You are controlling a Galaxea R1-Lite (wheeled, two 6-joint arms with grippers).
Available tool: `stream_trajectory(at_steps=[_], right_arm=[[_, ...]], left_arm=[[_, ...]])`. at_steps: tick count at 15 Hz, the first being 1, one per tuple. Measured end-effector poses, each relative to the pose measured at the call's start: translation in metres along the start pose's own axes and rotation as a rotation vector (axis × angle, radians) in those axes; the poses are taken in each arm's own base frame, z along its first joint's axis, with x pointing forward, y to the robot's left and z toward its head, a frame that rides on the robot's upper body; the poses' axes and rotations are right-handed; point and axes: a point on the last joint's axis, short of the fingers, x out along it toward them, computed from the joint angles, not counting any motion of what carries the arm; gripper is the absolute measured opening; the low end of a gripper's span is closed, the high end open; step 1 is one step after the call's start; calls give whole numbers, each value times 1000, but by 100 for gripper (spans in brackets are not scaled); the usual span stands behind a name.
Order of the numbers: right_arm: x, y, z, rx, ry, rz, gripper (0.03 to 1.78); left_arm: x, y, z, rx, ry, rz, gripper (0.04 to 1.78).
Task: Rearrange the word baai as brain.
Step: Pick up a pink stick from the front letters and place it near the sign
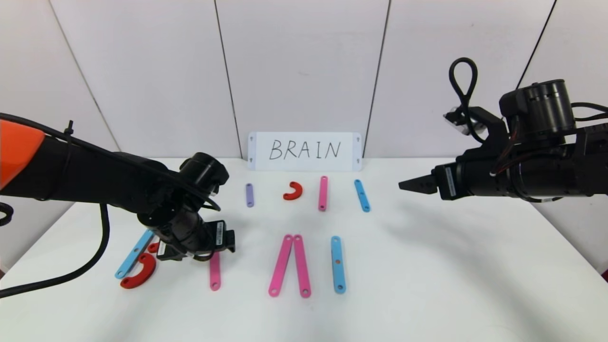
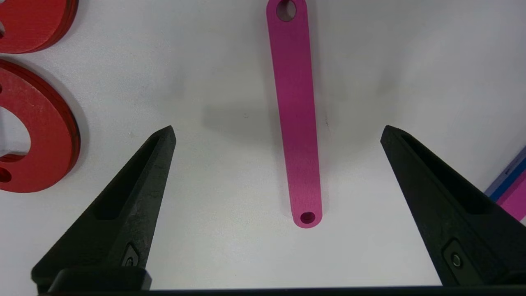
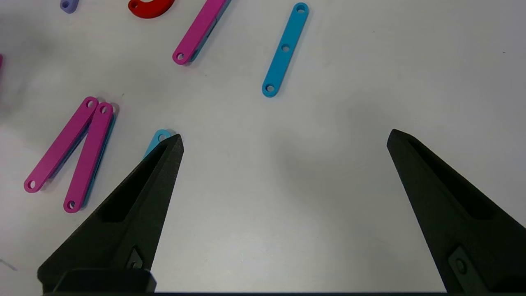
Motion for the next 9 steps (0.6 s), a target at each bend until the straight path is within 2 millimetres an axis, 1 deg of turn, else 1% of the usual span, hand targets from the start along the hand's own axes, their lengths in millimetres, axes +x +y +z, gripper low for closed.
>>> stream_trajectory(at_steps=[6,9], right_arm=[[0,0,0,0,0,0,174],[0,0,0,0,0,0,174]], left_arm=[[12,-2,-1,-3,26,20,175],[14,-2,-1,0,31,22,175]])
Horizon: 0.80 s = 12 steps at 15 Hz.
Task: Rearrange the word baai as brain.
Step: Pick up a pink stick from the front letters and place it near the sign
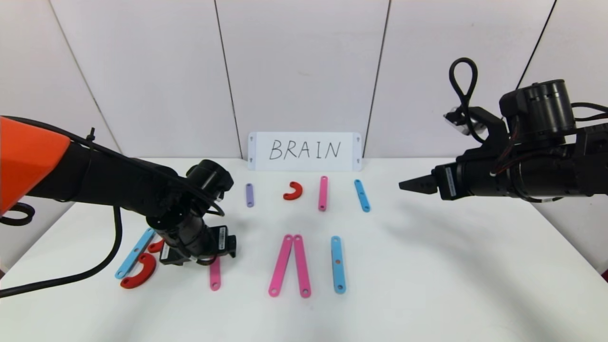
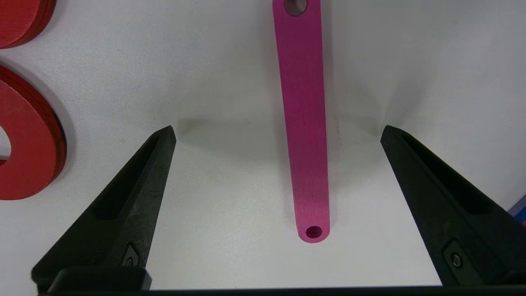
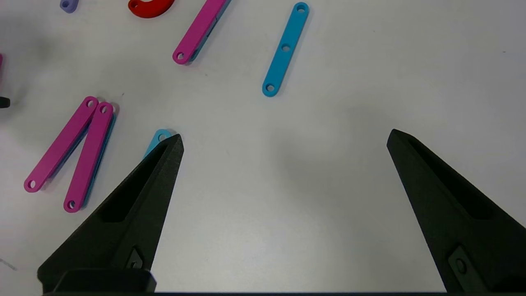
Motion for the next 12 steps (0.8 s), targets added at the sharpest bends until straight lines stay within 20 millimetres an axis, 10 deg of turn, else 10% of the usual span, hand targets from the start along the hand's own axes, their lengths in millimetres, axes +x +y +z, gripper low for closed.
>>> stream_trajectory(at_steps=[5,12], right_arm=[[0,0,-1,0,2,0,174],[0,1,-1,0,4,2,174]], left_arm=[[1,-2,-2,7,3,3,157],[1,-2,-3,12,11,6,46]])
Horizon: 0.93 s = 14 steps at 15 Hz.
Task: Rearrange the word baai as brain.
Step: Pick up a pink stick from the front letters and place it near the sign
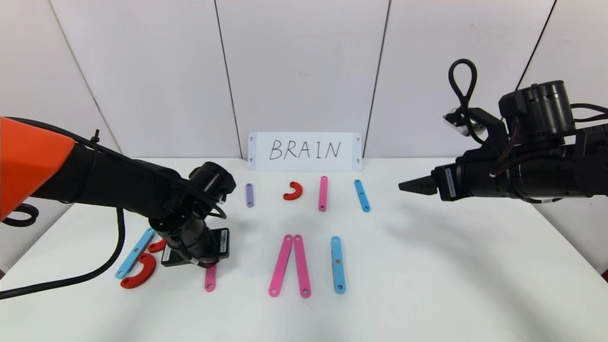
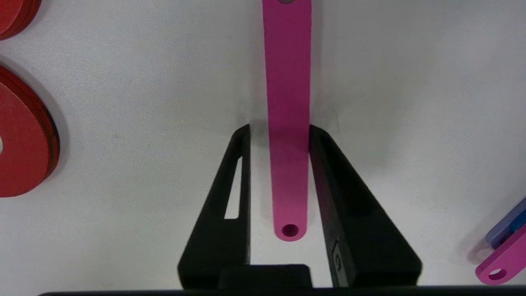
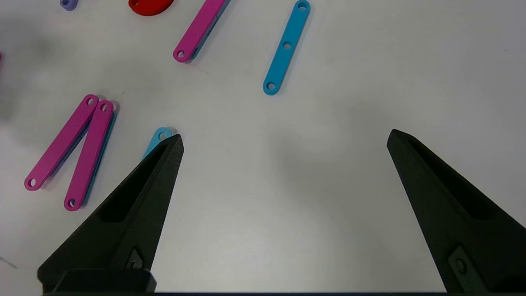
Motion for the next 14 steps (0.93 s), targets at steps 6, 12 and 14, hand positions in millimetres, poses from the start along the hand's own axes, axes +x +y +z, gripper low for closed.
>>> stream_trajectory(at_steps=[6,12,14], right_arm=[[0,-1,0,1,-1,-2,174],[-8,1,0,0,-11,-2,174],[-12,1,0,-2,-21,-2,174]], left_arm=[[-7,0,-1,10,-8,-10,27],[-43,-7,23,148,-143,-121,27],[-56,-11,35,254,-187,-202,27]])
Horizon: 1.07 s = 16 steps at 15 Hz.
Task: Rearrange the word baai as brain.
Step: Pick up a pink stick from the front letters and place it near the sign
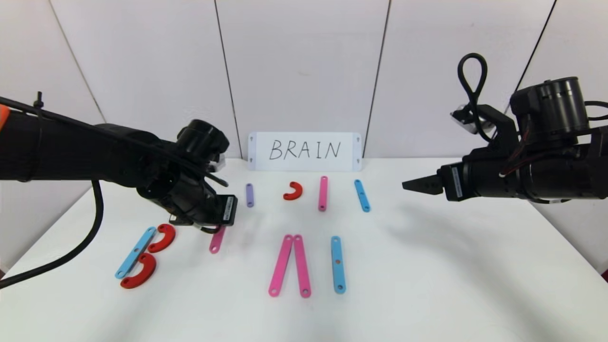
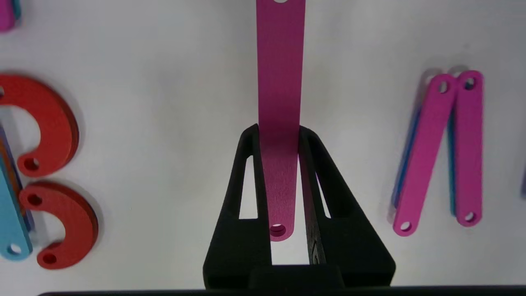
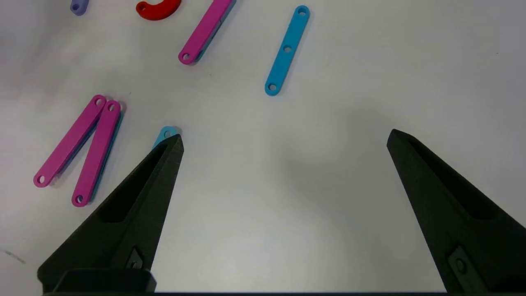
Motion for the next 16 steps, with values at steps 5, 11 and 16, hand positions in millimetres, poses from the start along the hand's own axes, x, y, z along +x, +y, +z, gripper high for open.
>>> stream_trajectory(at_steps=[5,11,16], right_arm=[[-15,4,2,23,-37,4,174],[-30,9,9,39,-92,10,174],[-34,10,9,46,-105,0,174]], left_arm=[[-16,-12,38,268,-121,-269,27],[15,-58,65,324,-165,-378,27],[46,-101,67,265,-168,-472,27]])
